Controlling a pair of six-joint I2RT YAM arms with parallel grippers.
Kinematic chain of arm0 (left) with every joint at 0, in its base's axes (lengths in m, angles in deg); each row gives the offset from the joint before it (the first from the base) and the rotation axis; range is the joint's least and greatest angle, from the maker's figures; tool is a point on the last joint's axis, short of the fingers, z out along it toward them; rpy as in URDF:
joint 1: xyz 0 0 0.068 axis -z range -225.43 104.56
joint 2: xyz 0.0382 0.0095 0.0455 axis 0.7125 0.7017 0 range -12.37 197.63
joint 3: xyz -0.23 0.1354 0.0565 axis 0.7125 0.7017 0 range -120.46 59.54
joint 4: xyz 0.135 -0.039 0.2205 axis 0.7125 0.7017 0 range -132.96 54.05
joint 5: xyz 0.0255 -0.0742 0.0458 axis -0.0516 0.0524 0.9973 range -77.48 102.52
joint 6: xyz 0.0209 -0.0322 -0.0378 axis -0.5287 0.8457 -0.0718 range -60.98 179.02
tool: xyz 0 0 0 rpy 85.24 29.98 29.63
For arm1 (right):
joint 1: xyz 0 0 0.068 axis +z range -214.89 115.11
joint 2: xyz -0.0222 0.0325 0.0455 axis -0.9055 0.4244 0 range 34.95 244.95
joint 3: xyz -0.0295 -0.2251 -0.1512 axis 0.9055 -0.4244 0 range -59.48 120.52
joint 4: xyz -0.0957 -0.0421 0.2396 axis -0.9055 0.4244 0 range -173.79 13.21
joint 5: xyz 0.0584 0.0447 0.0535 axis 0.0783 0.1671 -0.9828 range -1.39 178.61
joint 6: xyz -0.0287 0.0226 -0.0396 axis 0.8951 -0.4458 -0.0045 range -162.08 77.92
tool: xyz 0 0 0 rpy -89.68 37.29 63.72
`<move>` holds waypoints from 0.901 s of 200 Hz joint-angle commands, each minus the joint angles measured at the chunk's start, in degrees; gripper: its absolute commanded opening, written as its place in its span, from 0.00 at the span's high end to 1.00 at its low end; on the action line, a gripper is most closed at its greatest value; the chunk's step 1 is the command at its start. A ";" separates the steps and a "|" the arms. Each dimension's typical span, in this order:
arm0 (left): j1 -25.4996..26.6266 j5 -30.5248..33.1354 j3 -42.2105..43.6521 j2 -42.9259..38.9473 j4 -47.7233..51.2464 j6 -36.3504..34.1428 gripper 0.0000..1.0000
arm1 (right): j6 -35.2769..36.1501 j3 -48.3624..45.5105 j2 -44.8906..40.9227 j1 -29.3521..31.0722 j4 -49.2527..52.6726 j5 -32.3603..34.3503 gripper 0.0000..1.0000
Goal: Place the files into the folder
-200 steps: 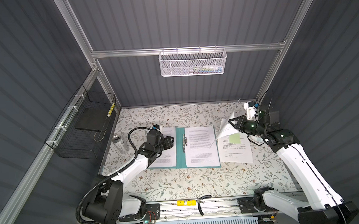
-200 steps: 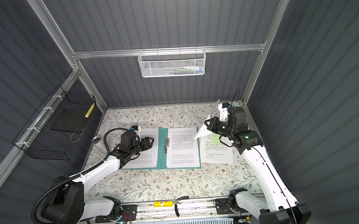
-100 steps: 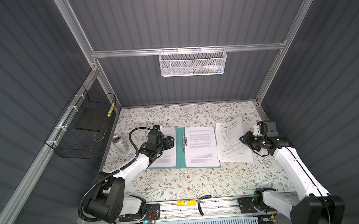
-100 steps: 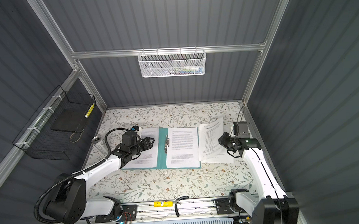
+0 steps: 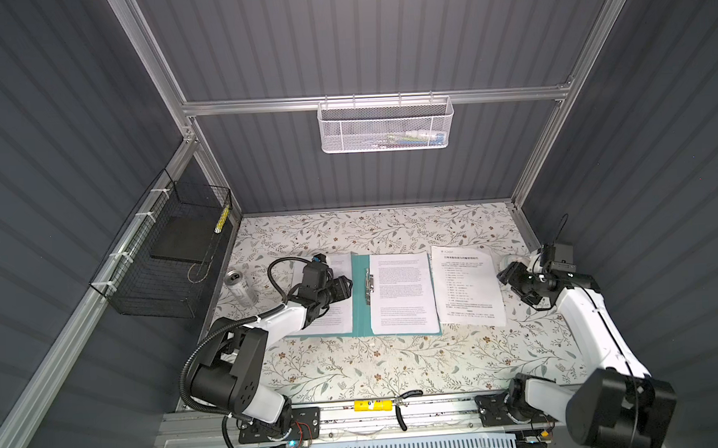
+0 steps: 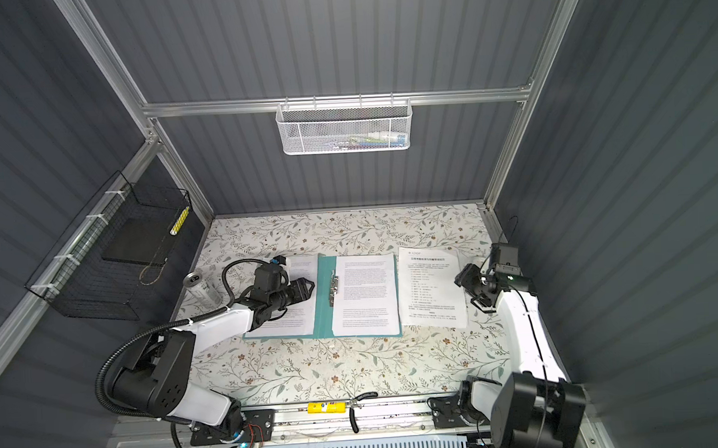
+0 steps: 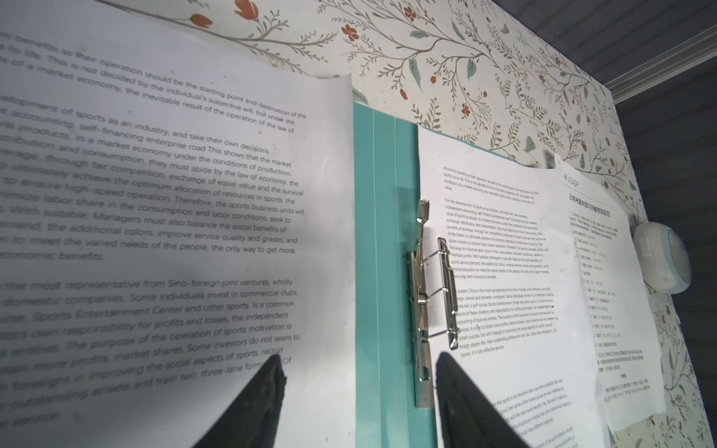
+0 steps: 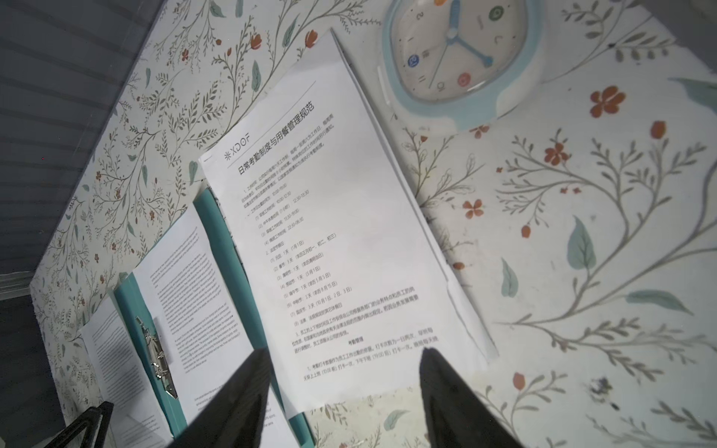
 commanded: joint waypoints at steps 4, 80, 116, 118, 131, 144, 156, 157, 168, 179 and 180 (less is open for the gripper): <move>-0.47 -2.24 -1.72 0.87 -2.67 -2.18 0.36 | 2.36 1.60 7.28 -2.76 -7.59 -7.35 0.39; -0.84 -4.28 -0.84 1.36 -4.87 -2.25 0.36 | 8.87 4.22 21.28 -5.31 -9.21 -7.68 0.53; -0.92 -5.27 -1.74 2.63 -5.59 -2.04 0.36 | 9.05 4.63 25.06 -5.56 -9.74 -5.47 0.53; -0.92 -5.29 -1.79 2.63 -5.55 -2.04 0.36 | 8.98 4.72 25.32 -5.53 -9.81 -5.50 0.53; -0.92 -5.16 -1.55 2.71 -6.09 -1.97 0.36 | 8.63 5.20 27.60 -5.54 -10.35 -6.69 0.53; -0.97 -4.97 -1.91 3.30 -6.05 -2.04 0.36 | 8.35 5.24 28.99 -5.49 -10.89 -7.70 0.54; -0.92 -5.14 -2.22 3.81 -6.03 -1.98 0.36 | 8.51 4.81 29.19 -5.45 -10.97 -8.44 0.54; -0.92 -5.10 -2.23 3.83 -6.03 -1.97 0.36 | 8.51 4.79 29.19 -5.44 -10.97 -8.51 0.54; -0.92 -5.31 -2.13 4.01 -6.42 -1.64 0.36 | 8.73 4.53 29.18 -5.44 -10.98 -9.12 0.54; -0.92 -5.39 -1.92 4.12 -6.71 -1.43 0.36 | 8.99 4.44 29.50 -5.44 -10.97 -10.52 0.54; -0.92 -5.40 -1.95 4.12 -6.72 -1.43 0.36 | 9.02 4.43 29.57 -5.48 -10.97 -10.65 0.54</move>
